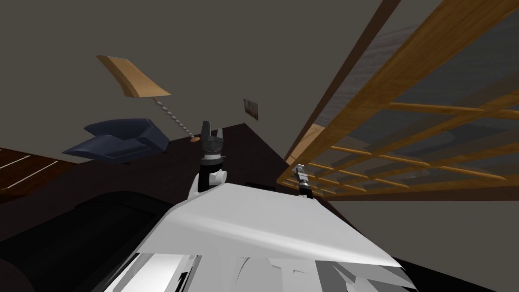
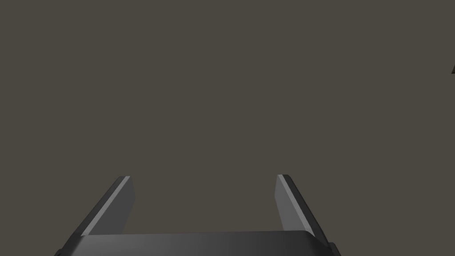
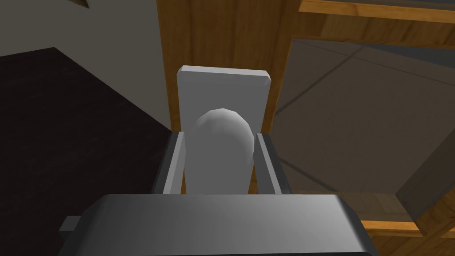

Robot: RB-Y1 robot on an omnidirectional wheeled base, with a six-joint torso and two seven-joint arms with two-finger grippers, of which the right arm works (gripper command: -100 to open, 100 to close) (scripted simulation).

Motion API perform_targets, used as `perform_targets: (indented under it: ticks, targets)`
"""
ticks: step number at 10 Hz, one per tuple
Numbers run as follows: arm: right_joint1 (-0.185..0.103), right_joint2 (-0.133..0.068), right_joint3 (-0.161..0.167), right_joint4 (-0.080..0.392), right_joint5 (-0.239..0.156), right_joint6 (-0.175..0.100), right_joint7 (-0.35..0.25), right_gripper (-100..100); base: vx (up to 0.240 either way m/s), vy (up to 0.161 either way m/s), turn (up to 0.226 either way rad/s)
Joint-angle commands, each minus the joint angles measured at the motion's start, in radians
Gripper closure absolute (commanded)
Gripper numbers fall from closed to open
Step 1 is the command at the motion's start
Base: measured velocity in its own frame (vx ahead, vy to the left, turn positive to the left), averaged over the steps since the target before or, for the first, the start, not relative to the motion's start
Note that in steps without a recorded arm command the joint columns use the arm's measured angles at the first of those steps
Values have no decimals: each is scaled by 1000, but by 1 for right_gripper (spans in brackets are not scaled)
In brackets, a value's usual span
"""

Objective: Pull the door open

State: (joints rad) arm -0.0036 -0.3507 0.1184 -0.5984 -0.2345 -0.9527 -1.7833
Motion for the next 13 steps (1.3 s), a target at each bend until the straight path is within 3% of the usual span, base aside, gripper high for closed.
perform_targets:
  ticks: [1, 6, 7, 13]
  targets:
    - [14, -13, 20, 1, 15, -24, -25, 100, -201, -21, 86]
    - [46, -50, 62, -7, 48, -73, -81, 100, -189, -52, 61]
    - [50, -45, 59, -18, 45, -57, -72, 100, -64, -21, 19]
    - [82, -77, 79, -3, 71, -125, -117, 100, -188, -59, 148]
